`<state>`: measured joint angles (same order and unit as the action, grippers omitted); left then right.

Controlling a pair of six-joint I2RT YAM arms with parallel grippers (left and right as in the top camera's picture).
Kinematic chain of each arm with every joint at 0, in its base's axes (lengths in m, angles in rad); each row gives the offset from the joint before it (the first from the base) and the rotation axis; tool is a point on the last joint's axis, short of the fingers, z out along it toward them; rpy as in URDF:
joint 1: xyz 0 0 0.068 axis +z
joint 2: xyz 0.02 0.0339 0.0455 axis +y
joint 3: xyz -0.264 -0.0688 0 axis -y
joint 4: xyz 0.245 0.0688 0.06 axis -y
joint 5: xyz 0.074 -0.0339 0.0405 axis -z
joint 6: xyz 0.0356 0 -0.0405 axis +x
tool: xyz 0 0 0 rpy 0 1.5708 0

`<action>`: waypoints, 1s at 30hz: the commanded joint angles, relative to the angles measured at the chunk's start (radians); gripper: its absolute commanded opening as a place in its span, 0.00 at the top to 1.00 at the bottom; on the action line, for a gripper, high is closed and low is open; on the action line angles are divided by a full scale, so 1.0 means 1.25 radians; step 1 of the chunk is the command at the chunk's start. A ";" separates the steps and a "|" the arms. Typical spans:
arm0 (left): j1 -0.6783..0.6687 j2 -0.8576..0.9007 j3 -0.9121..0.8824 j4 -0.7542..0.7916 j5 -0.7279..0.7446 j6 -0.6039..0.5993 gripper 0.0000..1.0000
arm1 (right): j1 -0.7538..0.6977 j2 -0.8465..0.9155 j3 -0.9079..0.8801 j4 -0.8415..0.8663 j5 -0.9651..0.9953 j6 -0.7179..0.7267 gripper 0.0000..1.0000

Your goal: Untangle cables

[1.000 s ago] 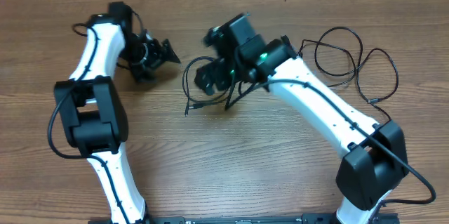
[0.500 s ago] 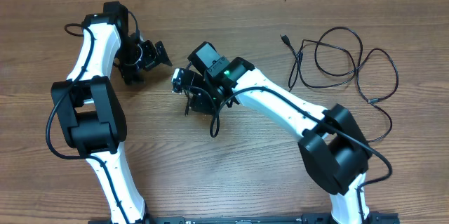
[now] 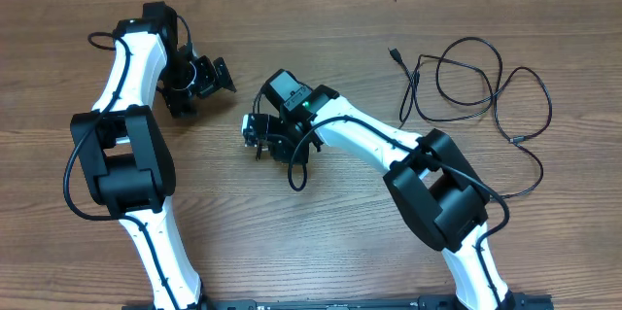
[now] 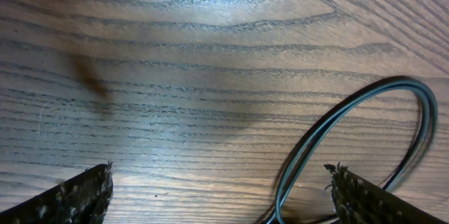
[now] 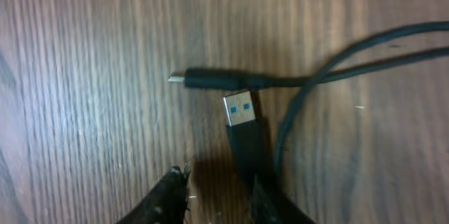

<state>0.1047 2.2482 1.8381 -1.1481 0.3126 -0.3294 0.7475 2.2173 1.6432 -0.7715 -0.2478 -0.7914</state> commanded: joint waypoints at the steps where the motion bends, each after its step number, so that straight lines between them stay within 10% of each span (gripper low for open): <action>1: -0.005 0.004 0.011 0.001 -0.009 0.010 0.00 | -0.002 0.005 -0.001 0.002 0.000 -0.062 0.71; 30: -0.005 0.004 0.011 0.001 -0.009 0.010 0.00 | -0.008 0.052 -0.002 0.001 0.031 -0.191 0.68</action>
<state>0.1047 2.2482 1.8381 -1.1484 0.3096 -0.3294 0.7399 2.2337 1.6436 -0.7639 -0.2359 -0.9791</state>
